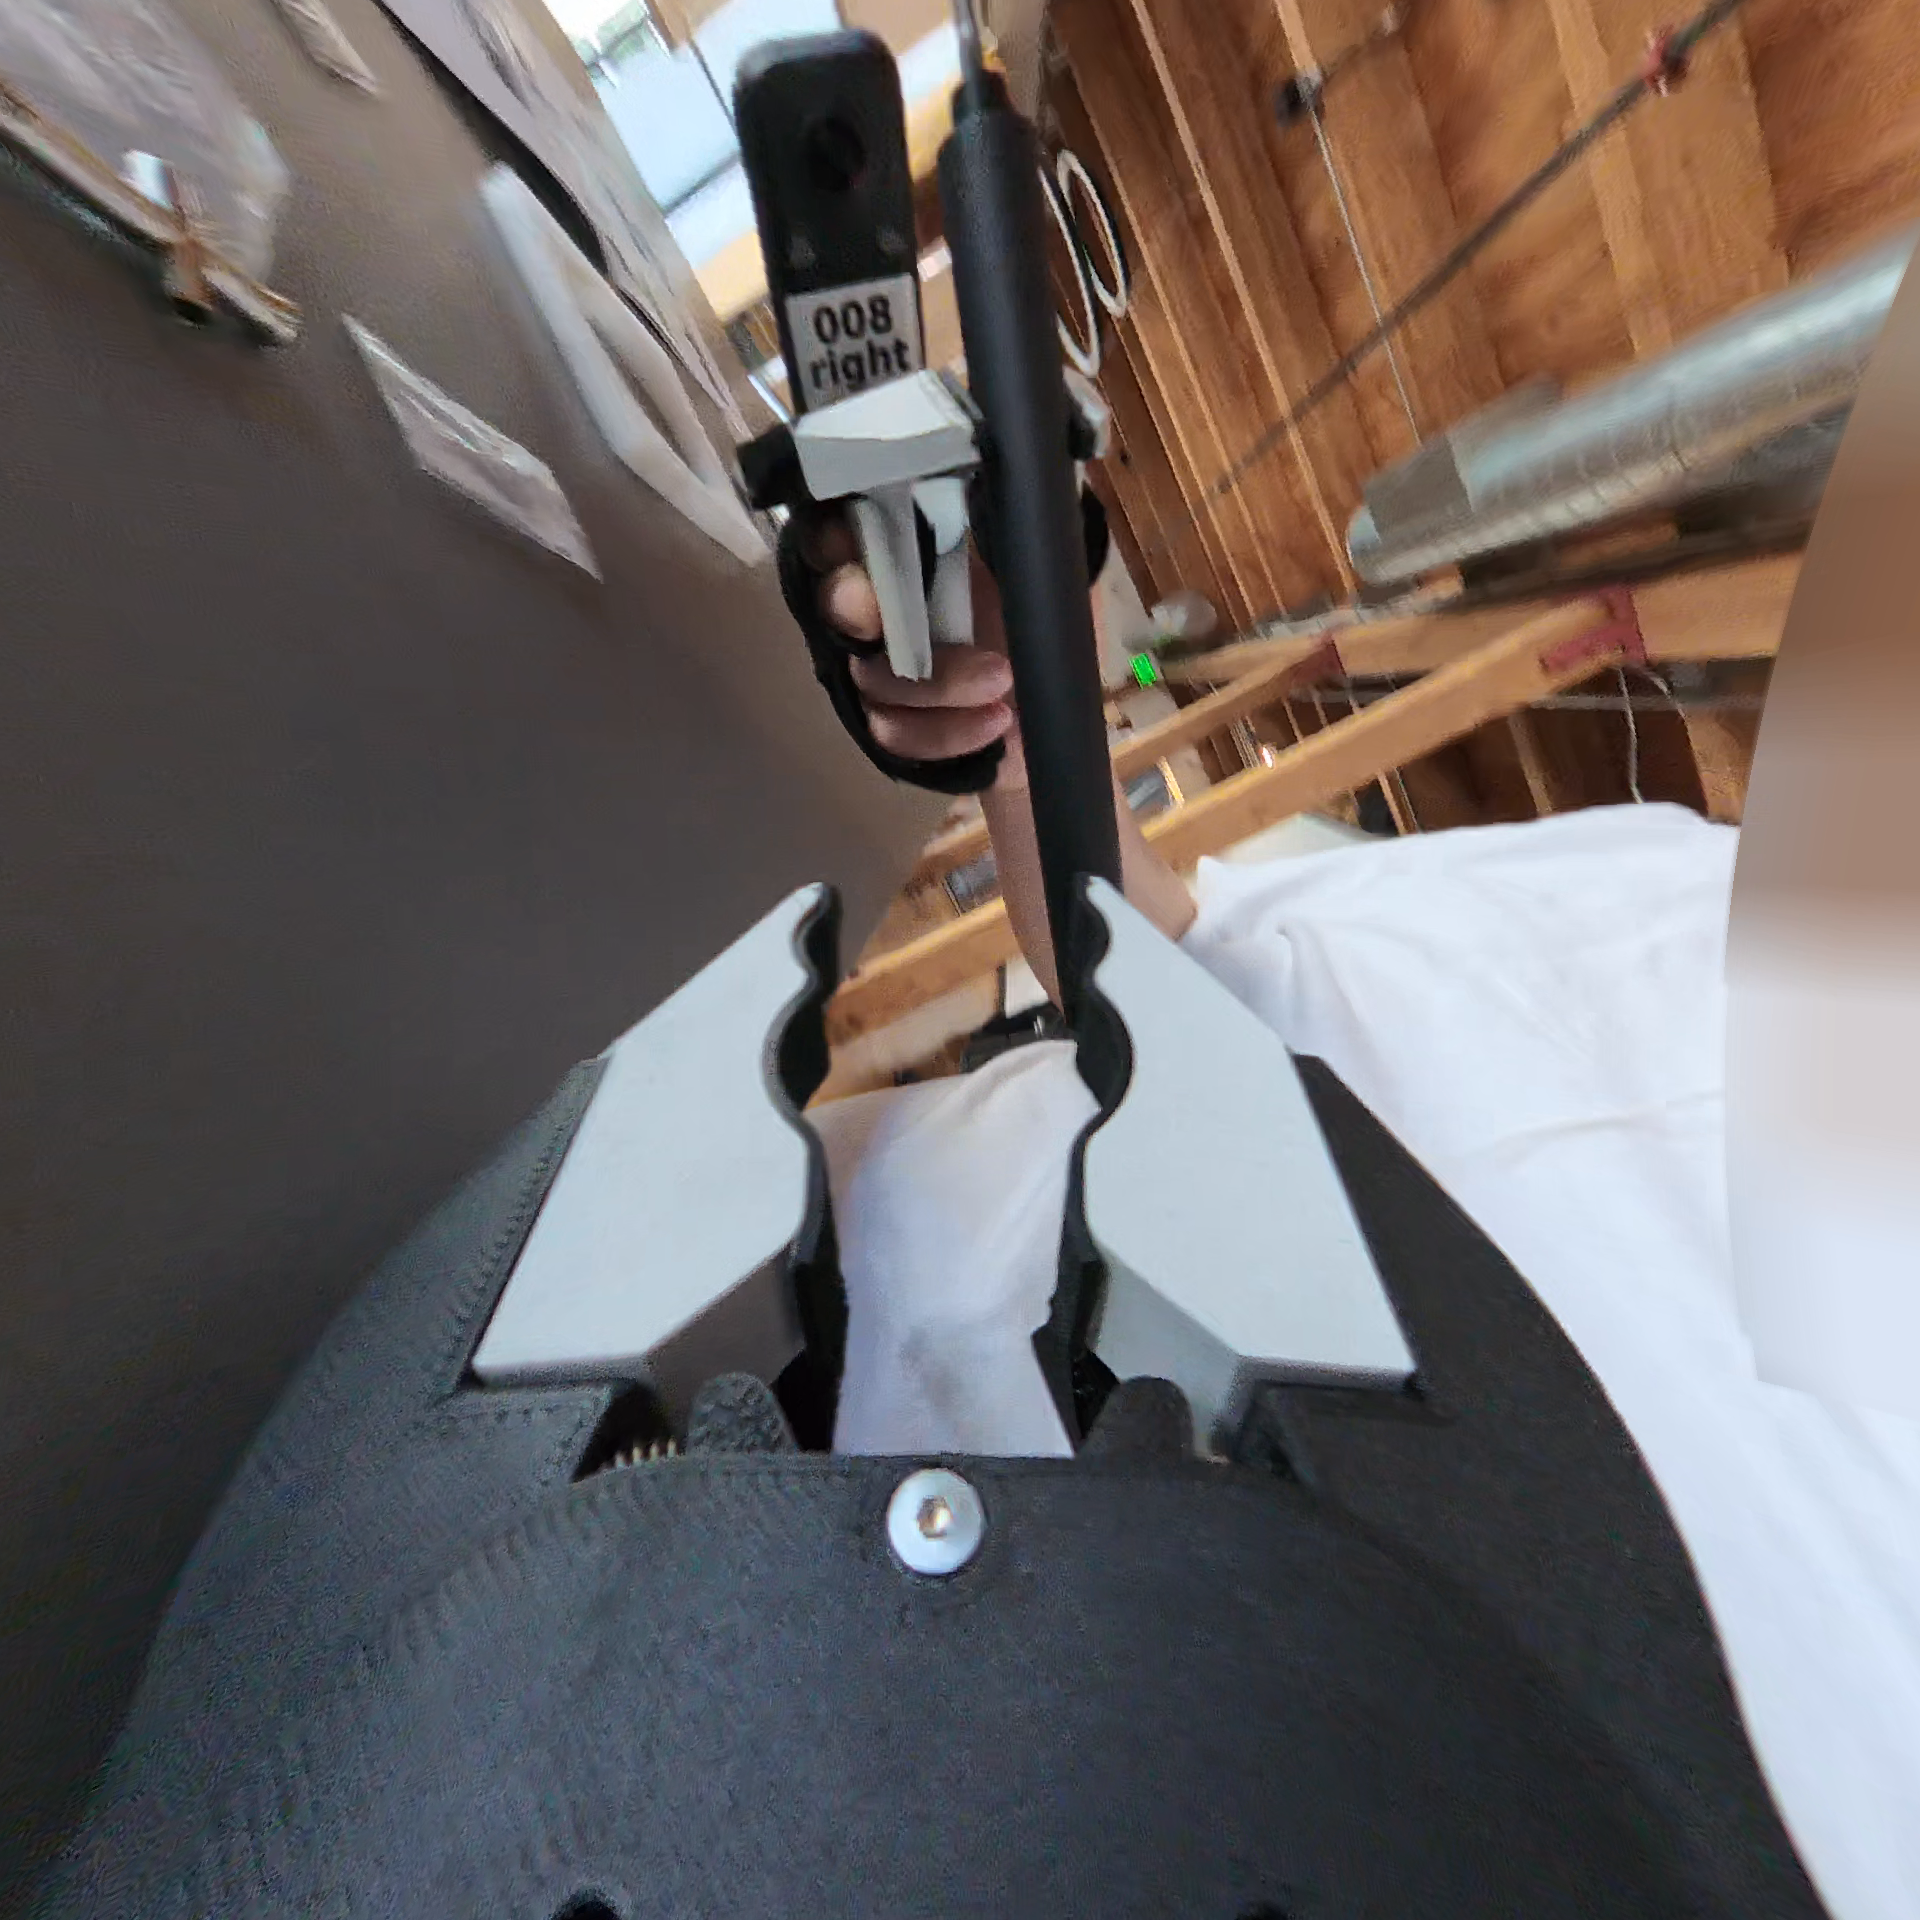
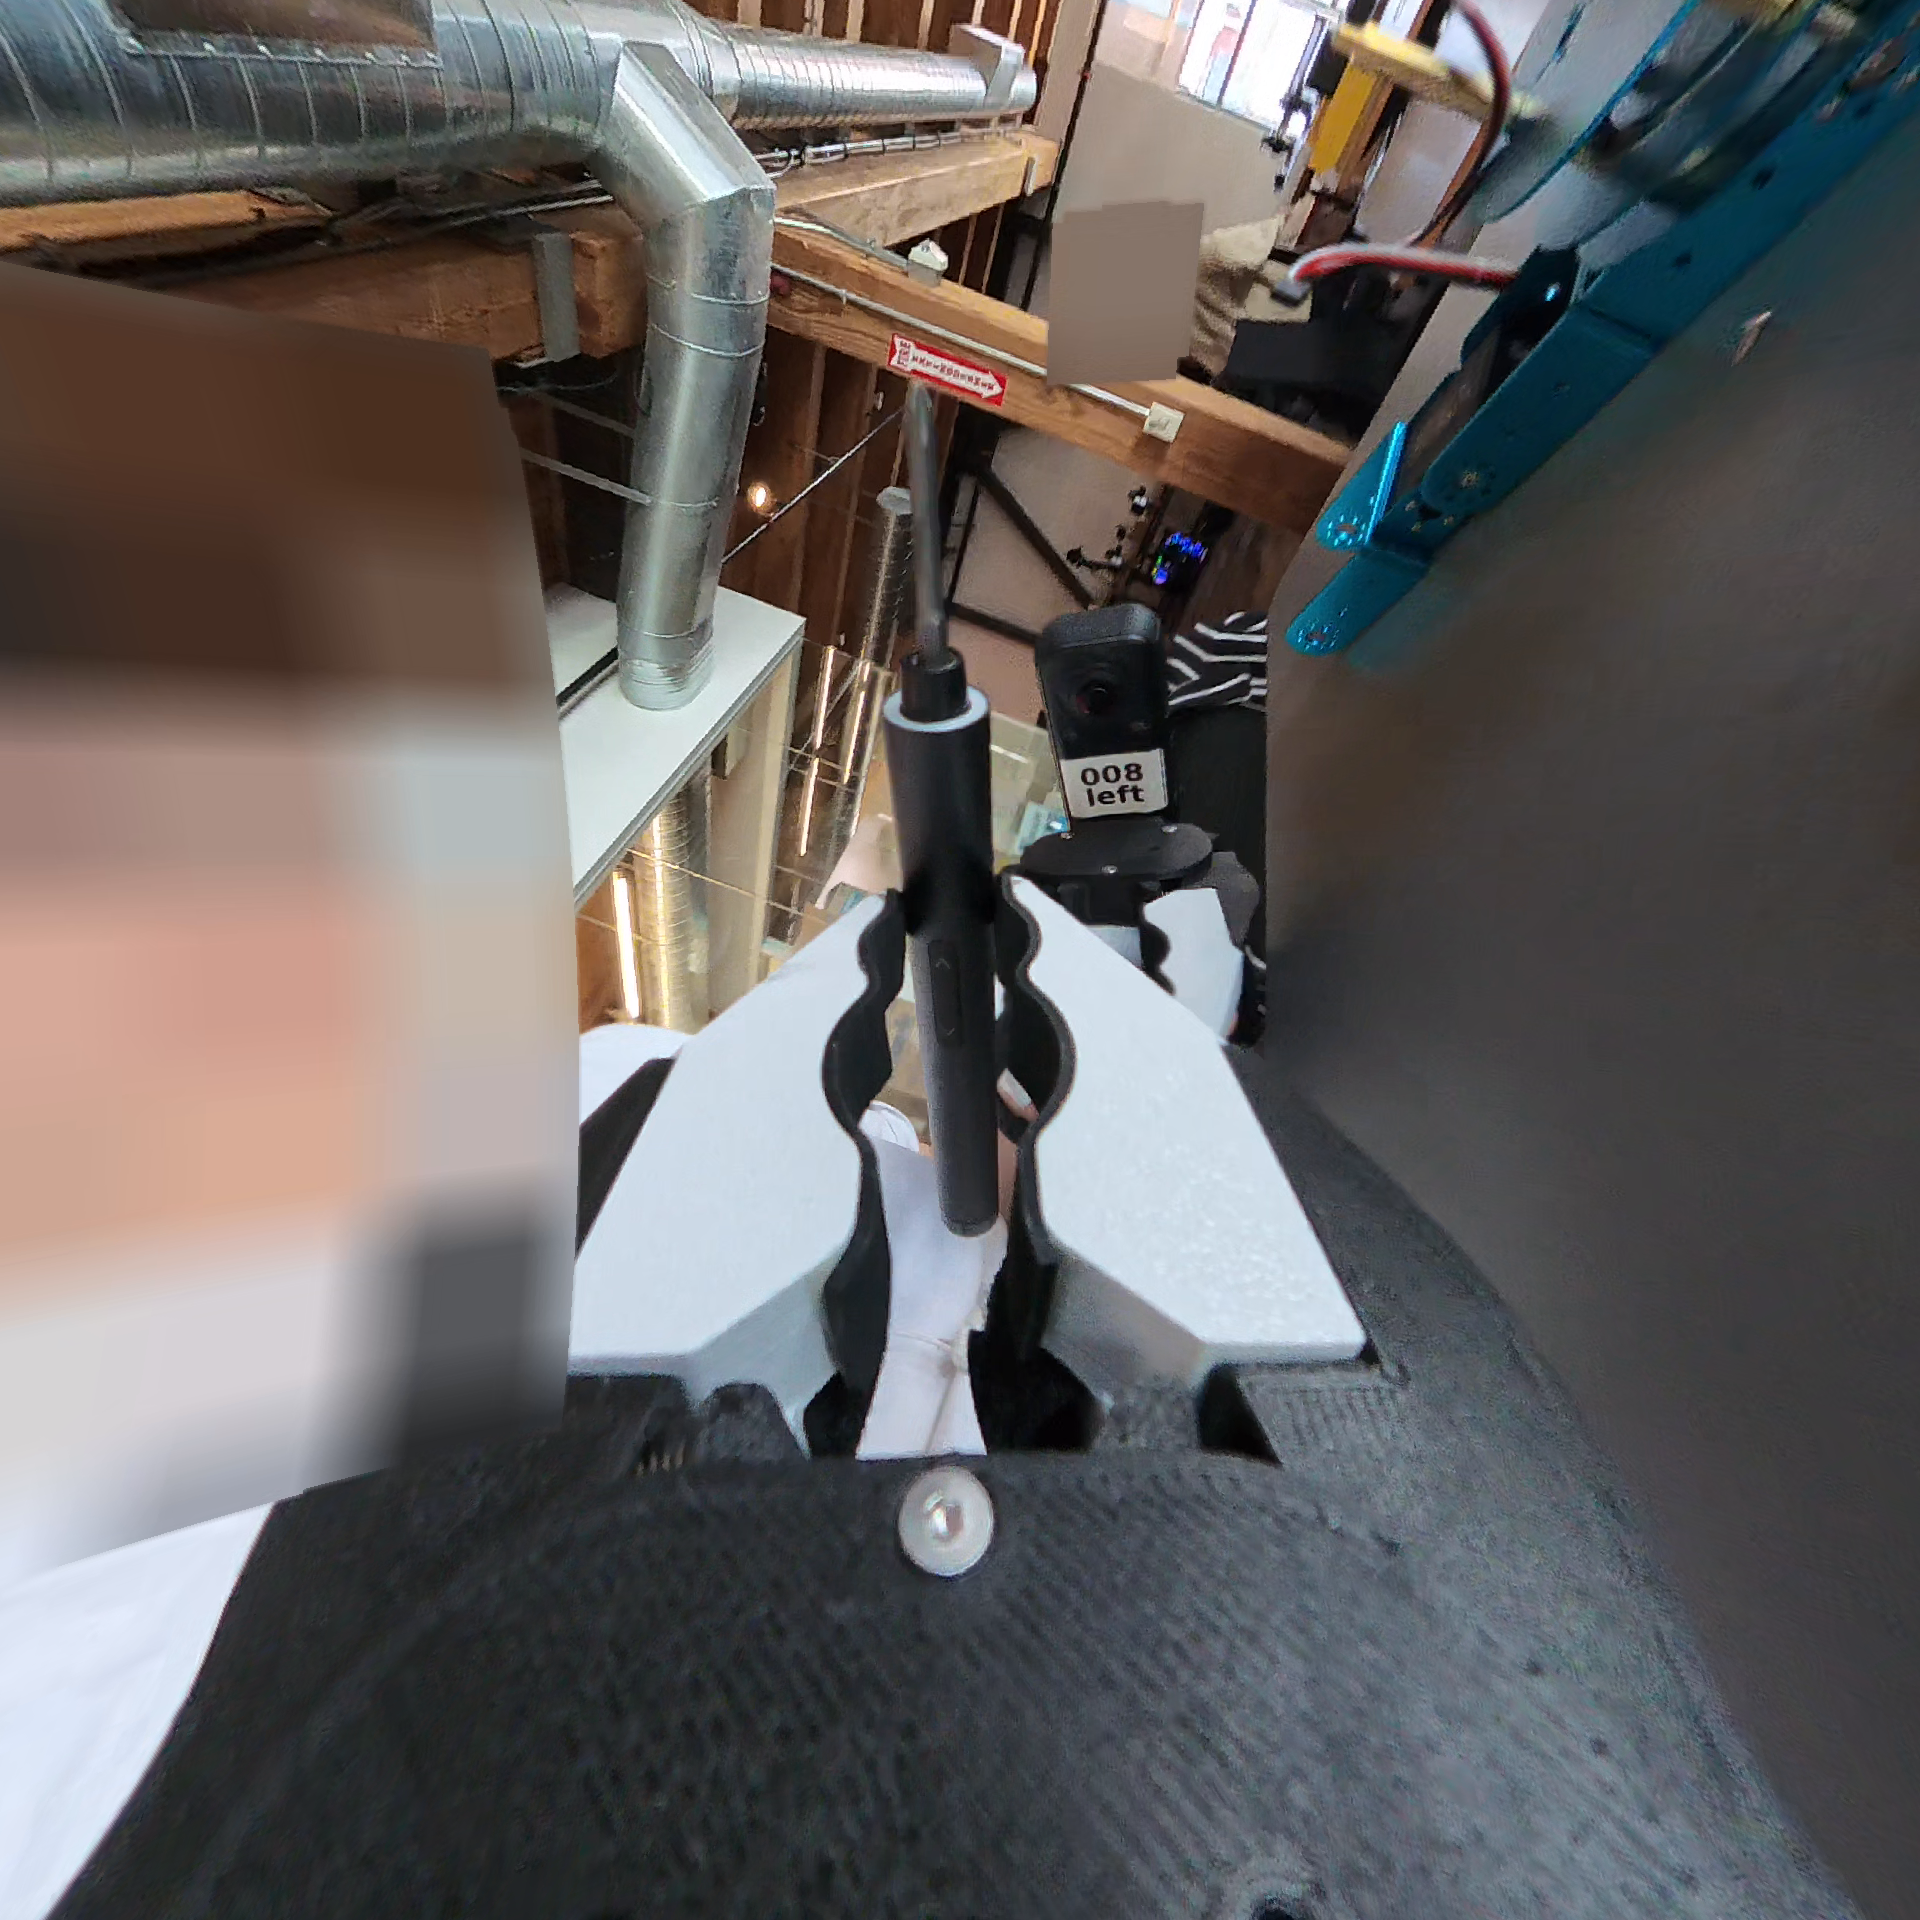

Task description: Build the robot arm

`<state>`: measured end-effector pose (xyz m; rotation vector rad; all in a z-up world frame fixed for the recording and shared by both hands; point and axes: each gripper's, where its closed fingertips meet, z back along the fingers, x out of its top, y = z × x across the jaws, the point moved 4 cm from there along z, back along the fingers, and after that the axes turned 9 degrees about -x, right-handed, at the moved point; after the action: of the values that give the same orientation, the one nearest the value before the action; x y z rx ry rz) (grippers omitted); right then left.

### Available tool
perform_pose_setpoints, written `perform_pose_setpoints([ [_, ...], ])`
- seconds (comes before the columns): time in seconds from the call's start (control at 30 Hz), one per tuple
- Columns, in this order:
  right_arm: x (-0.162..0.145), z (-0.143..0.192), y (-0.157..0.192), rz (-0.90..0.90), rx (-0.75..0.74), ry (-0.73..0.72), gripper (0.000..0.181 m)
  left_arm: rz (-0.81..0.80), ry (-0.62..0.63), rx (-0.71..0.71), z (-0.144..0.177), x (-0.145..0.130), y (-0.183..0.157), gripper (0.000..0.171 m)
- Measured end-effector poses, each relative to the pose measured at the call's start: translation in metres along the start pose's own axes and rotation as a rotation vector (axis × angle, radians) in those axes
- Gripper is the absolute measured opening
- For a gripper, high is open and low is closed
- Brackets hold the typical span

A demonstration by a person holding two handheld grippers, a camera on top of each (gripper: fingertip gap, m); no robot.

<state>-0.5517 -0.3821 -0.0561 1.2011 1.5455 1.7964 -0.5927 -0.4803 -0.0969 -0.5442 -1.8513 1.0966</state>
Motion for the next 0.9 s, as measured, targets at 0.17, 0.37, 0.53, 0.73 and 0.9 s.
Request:
perform_pose_setpoints([
  [0.17,0.002,-0.037,-0.016,-0.078,-0.067,0.095,0.016,0.102,-0.159,-0.080,-0.004,0.001,-0.009,0.066],
  [0.37,-0.004,-0.074,-0.046,-0.225,-0.159,0.140,0.016,0.298,-0.244,-0.126,0.007,-0.006,-0.008,0.012],
  [0.53,-0.010,-0.097,-0.060,-0.263,-0.238,0.164,0.018,0.369,-0.197,0.011,0.025,-0.010,-0.007,0.013],
  [0.73,-0.006,-0.106,-0.070,-0.249,-0.315,0.109,0.019,0.451,-0.136,0.045,0.047,0.000,-0.008,0.017],
  [0.9,-0.002,-0.107,-0.077,-0.229,-0.373,0.088,0.020,0.468,-0.093,0.037,0.049,0.006,-0.004,0.021],
])
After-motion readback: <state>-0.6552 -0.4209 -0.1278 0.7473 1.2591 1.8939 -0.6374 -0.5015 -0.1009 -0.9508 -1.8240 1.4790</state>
